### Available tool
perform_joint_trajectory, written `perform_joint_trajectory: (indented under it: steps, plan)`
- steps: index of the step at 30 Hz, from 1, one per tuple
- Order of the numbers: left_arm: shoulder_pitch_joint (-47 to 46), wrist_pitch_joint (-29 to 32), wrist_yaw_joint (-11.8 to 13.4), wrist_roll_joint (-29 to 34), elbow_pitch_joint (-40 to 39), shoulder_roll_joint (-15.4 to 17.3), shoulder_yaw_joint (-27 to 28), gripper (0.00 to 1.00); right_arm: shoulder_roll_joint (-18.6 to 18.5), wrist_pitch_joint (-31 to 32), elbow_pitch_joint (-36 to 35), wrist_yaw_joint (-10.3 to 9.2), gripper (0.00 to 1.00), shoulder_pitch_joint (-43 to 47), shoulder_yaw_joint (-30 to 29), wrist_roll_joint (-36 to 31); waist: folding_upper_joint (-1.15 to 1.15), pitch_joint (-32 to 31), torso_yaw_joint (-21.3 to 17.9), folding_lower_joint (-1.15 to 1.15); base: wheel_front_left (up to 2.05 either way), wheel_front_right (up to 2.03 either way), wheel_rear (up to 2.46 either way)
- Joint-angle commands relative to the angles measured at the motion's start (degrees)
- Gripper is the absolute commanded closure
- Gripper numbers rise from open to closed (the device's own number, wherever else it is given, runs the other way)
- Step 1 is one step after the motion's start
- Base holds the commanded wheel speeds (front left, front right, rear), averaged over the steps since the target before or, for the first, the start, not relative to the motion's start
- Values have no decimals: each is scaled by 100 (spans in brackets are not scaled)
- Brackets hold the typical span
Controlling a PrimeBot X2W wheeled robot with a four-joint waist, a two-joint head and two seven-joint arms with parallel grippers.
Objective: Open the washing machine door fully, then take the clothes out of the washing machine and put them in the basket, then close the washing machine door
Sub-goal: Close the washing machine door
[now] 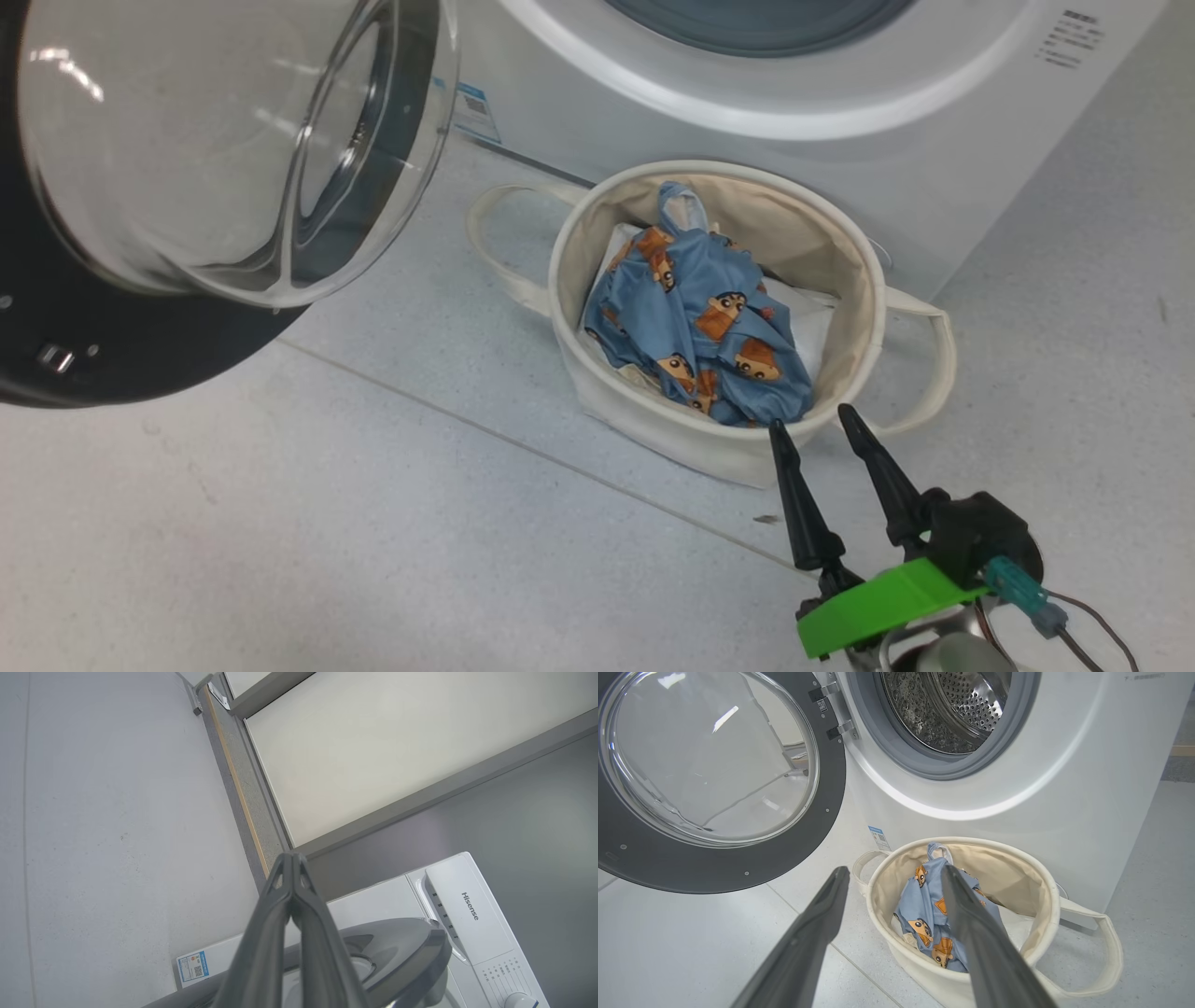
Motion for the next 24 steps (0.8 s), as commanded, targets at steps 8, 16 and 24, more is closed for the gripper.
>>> perform_joint_trajectory:
  steps: [8, 16, 24]
  plan:
    - [4, 933, 147, -216, 61, 493, -128, 100, 10, -71, -182, 5, 0, -147, 121, -9, 0, -23, -124, -1, 0, 0, 0]
    - [115, 1732, 297, -528, -119, 381, -203, 100, 34, -71, -173, 5, 0, -128, 115, 11, 0, -138, -95, -1, 0, 0, 0]
    - [431, 2385, 476, -568, -617, 262, -481, 100, 68, -71, -135, 5, 0, -99, 121, 33, 0, -249, -18, -1, 0, 0, 0]
